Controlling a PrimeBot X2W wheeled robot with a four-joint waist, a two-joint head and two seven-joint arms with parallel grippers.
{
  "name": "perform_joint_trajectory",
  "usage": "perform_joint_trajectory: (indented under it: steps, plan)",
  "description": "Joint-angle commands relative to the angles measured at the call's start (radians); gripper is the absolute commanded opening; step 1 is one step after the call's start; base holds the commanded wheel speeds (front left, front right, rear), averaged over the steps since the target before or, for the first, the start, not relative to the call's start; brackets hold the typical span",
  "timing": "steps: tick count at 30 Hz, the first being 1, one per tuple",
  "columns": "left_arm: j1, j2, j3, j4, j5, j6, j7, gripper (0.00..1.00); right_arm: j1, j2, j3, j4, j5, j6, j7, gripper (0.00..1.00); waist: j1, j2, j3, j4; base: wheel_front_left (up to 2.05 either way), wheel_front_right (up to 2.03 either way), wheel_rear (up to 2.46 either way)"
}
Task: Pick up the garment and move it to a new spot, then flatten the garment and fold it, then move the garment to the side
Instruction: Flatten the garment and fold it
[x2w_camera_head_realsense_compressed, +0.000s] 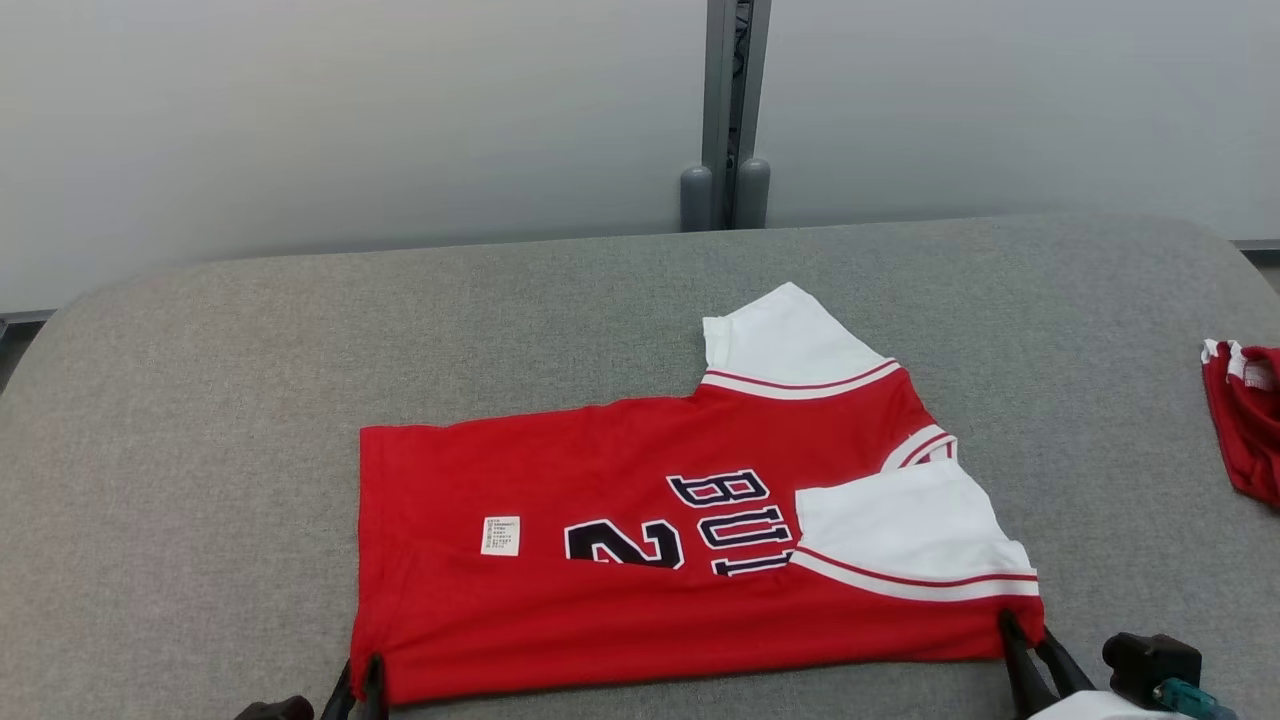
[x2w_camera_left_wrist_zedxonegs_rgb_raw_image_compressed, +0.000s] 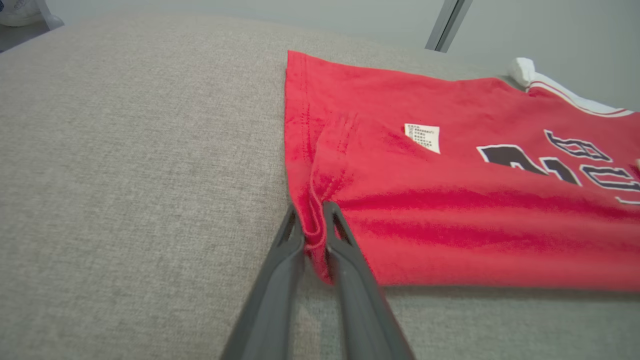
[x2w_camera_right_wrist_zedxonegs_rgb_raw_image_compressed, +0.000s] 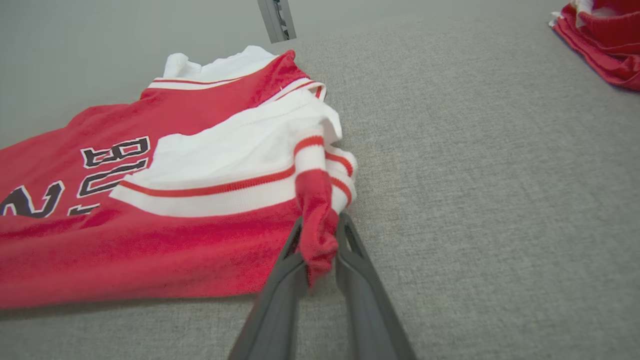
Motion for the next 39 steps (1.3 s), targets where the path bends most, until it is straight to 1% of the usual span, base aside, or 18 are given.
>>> perform_joint_trajectory:
  steps: [1, 5, 11, 16, 19, 21, 24, 28, 32, 36, 39]
  plan:
    - [0.006, 0.008, -0.005, 0.002, -0.010, 0.009, -0.002, 1.00, 0.000, -0.015, -0.007, 0.002, -0.001, -0.002, 0.000, 1.00, 0.0000, 0.0000, 0.014, 0.002, 0.00, 0.00, 0.00]
    - [-0.017, 0.007, -0.019, -0.006, -0.006, 0.023, -0.002, 1.00, -0.032, -0.017, -0.038, -0.010, -0.026, -0.001, 0.000, 1.00, 0.0000, 0.0000, 0.039, 0.007, 0.00, 0.00, 0.00]
    - [-0.082, 0.007, -0.007, -0.035, 0.026, 0.039, -0.001, 1.00, -0.082, -0.014, -0.093, -0.050, -0.066, -0.001, 0.000, 1.00, 0.0000, 0.0000, 0.068, 0.015, 0.00, 0.00, 0.00]
    - [-0.193, 0.007, 0.006, 0.013, 0.062, 0.024, -0.001, 1.00, -0.163, -0.019, -0.087, -0.046, -0.092, -0.001, 0.000, 1.00, 0.0000, 0.0000, 0.101, 0.018, 0.00, 0.00, 0.00]
    - [-0.281, 0.008, 0.016, 0.068, 0.085, 0.009, -0.001, 1.00, -0.227, -0.027, -0.070, -0.029, -0.105, -0.001, 0.000, 1.00, 0.0000, 0.0000, 0.129, 0.018, 0.00, 0.00, 0.00]
    - [-0.343, 0.011, 0.013, 0.122, 0.097, -0.007, -0.001, 1.00, -0.270, -0.032, -0.062, -0.015, -0.114, -0.001, 0.000, 1.00, 0.0000, 0.0000, 0.152, 0.021, 0.00, 0.00, 0.00]
    - [-0.445, 0.016, 0.008, 0.215, 0.106, -0.019, -0.001, 1.00, -0.339, -0.036, -0.030, 0.020, -0.124, -0.001, 0.000, 1.00, 0.0000, 0.0000, 0.185, 0.020, 0.00, 0.00, 0.00]
    - [-0.567, 0.024, -0.006, 0.349, 0.115, -0.023, 0.017, 1.00, -0.428, -0.039, 0.021, 0.057, -0.137, -0.001, 0.000, 1.00, 0.0000, 0.0000, 0.222, 0.018, 0.00, 0.00, 0.00]
    - [-0.664, 0.029, -0.010, 0.453, 0.109, -0.027, 0.052, 1.00, -0.489, -0.032, 0.069, 0.087, -0.132, -0.001, 0.000, 1.00, 0.0000, 0.0000, 0.251, 0.017, 0.00, 0.00, 0.00]
    - [-0.740, 0.036, -0.009, 0.527, 0.096, -0.034, 0.089, 1.00, -0.533, -0.024, 0.111, 0.119, -0.116, -0.001, 0.000, 1.00, 0.0000, 0.0000, 0.276, 0.016, 0.00, 0.00, 0.00]
    - [-0.775, 0.042, -0.011, 0.554, 0.095, -0.035, 0.110, 1.00, -0.560, -0.024, 0.130, 0.133, -0.107, -0.001, 0.000, 1.00, 0.0000, 0.0000, 0.288, 0.017, 0.00, 0.00, 0.00]
